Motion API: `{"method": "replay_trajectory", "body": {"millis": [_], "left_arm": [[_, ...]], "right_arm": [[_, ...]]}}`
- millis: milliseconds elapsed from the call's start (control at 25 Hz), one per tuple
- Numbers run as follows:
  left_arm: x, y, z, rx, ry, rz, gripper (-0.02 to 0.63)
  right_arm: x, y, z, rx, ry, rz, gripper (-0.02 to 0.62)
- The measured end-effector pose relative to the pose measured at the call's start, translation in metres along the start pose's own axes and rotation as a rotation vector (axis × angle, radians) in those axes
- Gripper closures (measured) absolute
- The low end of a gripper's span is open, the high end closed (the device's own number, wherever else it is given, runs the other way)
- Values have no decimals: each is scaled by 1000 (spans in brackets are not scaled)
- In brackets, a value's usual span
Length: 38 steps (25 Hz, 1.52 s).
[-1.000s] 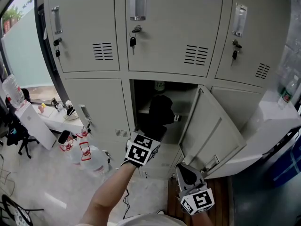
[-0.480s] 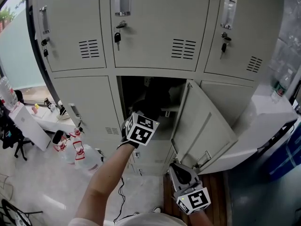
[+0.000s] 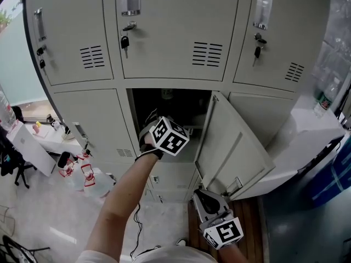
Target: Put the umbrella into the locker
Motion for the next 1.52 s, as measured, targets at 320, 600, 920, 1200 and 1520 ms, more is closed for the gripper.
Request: {"method": "replay_trajectory", "body": {"millis": [320, 600, 920, 1200, 1520], "left_arm": [[38, 9, -9, 80, 143, -11, 362], [60, 7, -28, 162, 255, -29, 357], [78, 18, -32, 286, 356, -16, 351], [85, 33, -41, 349, 403, 31, 351], [82, 25, -35, 411, 347, 10, 341]], "right_arm": [[8, -4, -3, 9, 6, 10, 577], [8, -8, -9, 24, 20, 9, 577], [7, -10, -11, 31, 31, 11, 577], [5, -11, -15, 39, 40, 13, 577], [8, -11, -16, 46, 42, 23, 577]]}}
Point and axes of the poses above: the fingertips, and each gripper's own axes: x forward along the fingers, y to its left, z out of its top, the point moved 2 cm from there along -x, backward along the fingers, and after that the axes turned 11 degrees about -y, right-handed, at the moved point
